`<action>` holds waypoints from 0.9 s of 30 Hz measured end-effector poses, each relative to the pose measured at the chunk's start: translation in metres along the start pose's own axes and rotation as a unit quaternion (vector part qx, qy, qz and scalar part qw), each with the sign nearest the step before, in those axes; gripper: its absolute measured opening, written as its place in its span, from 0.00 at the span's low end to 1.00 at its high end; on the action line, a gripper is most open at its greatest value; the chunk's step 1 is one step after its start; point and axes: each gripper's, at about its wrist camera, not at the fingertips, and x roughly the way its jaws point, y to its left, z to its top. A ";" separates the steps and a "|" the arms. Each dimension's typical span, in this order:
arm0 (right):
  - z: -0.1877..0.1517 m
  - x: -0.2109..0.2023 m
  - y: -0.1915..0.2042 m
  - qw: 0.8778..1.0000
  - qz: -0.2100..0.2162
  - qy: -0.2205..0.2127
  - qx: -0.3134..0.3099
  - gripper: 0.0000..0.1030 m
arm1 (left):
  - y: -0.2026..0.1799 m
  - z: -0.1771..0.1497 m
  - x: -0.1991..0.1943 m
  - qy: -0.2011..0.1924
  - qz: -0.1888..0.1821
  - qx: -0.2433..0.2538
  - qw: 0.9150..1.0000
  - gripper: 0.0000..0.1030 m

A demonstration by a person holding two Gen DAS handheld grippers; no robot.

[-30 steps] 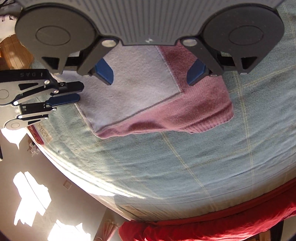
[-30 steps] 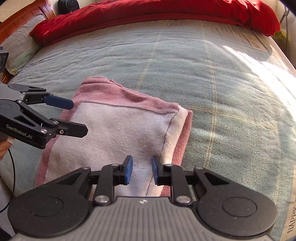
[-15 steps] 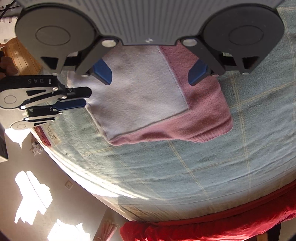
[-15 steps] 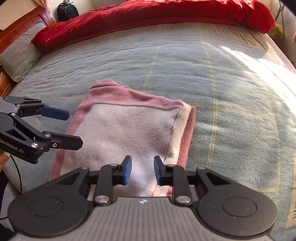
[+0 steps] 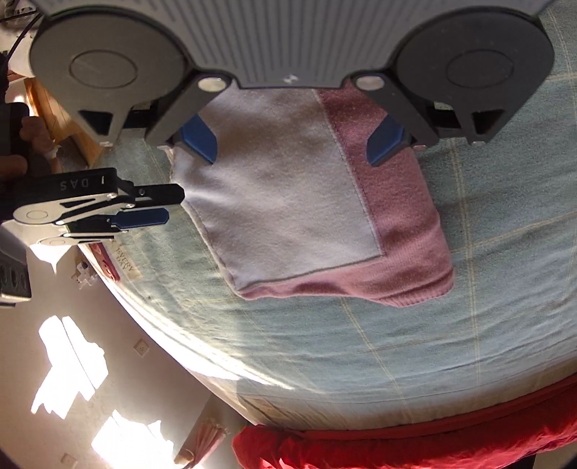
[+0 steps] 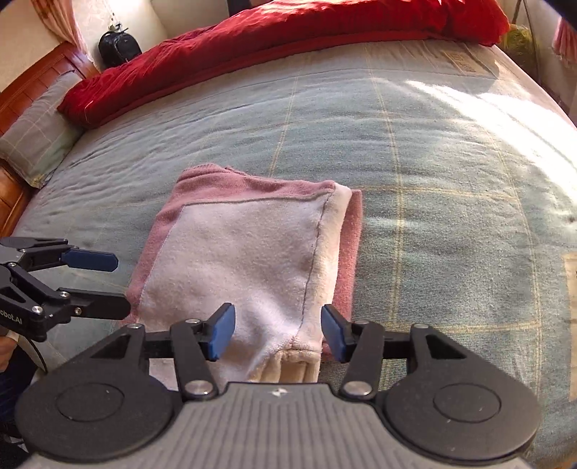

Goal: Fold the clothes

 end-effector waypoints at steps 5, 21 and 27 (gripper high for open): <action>-0.002 0.005 -0.045 0.991 0.068 0.001 0.116 0.67 | 0.064 0.001 -0.006 -0.006 -0.012 -0.156 0.988 0.87; 0.003 0.084 -0.091 0.970 0.135 0.031 0.199 0.74 | 0.120 -0.012 0.075 0.058 -0.097 -0.297 0.948 0.87; 0.026 0.106 -0.091 0.968 0.156 0.026 0.197 0.75 | 0.111 0.014 0.099 0.058 -0.109 -0.277 0.953 0.87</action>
